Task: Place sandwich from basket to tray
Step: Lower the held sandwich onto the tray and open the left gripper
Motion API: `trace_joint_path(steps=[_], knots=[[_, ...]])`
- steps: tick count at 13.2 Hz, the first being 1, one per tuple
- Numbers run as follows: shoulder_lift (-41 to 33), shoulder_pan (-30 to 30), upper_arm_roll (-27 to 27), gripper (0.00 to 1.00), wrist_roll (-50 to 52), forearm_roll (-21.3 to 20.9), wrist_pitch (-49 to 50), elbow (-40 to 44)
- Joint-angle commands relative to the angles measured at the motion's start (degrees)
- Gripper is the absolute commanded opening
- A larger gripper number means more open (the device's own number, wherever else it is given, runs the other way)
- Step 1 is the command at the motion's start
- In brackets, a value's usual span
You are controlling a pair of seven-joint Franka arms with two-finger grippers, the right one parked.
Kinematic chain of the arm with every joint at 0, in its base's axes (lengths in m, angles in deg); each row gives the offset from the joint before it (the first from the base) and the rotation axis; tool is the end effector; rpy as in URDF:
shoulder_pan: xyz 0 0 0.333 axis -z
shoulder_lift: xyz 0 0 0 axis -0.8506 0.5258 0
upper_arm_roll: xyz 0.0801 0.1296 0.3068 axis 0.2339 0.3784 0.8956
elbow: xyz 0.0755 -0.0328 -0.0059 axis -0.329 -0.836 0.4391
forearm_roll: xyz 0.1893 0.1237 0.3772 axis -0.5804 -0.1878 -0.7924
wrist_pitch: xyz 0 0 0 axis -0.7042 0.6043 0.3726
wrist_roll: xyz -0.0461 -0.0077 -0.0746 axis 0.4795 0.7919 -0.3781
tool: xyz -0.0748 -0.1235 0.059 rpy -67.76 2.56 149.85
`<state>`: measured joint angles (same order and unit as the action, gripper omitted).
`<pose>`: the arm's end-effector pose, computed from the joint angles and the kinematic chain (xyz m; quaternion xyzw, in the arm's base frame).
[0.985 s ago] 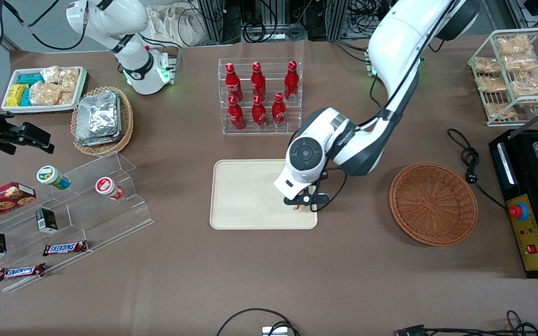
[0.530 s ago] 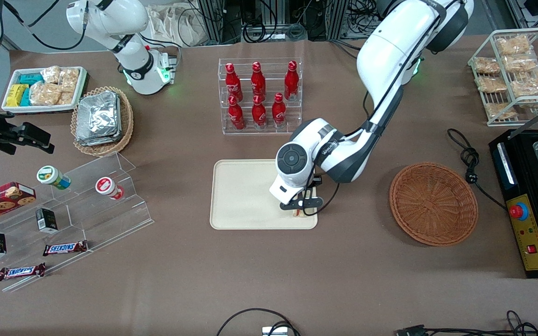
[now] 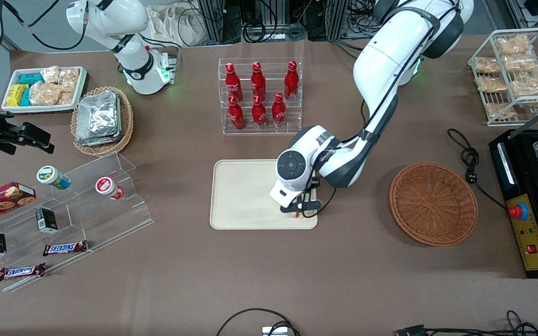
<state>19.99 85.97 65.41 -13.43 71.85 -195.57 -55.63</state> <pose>0.5895 -0.4800 0.1679 -0.9945 -0.0418 0.0726 0.0630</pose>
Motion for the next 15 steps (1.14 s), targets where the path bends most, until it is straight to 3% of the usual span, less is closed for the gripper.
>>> trace_joint_path(steps=[1,2,3,4,5,15], knots=[[0.6,1.0,0.6,0.08,1.5,-0.9,0.1,1.6],[0.6,1.0,0.6,0.17,1.5,-0.8,0.1,1.6],[0.6,1.0,0.6,0.32,1.5,-0.8,0.1,1.6],[0.6,1.0,0.7,0.55,1.5,-0.8,0.1,1.6],[0.5,1.0,0.8,1.0,1.0,-1.1,0.1,1.6],[-0.8,1.0,1.2,1.0,1.5,-0.6,0.2,1.7]])
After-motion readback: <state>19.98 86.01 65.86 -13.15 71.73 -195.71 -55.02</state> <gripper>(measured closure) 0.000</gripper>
